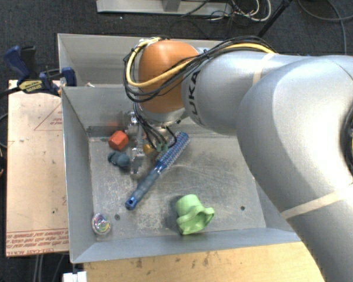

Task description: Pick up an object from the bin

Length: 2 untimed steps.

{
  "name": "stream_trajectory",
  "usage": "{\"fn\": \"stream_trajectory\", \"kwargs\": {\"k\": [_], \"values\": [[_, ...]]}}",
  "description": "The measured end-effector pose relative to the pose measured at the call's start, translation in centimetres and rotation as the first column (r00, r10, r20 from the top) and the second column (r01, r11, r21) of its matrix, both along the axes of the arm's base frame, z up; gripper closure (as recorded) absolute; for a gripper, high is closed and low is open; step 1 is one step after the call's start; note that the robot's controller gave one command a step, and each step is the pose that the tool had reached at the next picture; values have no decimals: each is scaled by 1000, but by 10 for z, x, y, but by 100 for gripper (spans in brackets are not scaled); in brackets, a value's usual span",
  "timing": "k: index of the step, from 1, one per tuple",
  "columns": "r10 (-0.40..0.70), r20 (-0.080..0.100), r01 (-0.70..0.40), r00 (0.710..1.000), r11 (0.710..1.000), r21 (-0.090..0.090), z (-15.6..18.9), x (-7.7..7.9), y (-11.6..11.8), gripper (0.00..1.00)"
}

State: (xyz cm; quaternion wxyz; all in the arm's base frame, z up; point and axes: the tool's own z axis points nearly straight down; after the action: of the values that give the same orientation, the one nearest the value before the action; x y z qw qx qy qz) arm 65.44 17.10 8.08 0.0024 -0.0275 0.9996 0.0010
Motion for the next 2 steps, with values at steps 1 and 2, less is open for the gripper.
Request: {"fn": "stream_trajectory", "kwargs": {"k": [1,2], "values": [[-8,-2,8,1000,1000,0,0,0,0,0],[51,0,-51,999,999,0,0,1,6,0]]}}
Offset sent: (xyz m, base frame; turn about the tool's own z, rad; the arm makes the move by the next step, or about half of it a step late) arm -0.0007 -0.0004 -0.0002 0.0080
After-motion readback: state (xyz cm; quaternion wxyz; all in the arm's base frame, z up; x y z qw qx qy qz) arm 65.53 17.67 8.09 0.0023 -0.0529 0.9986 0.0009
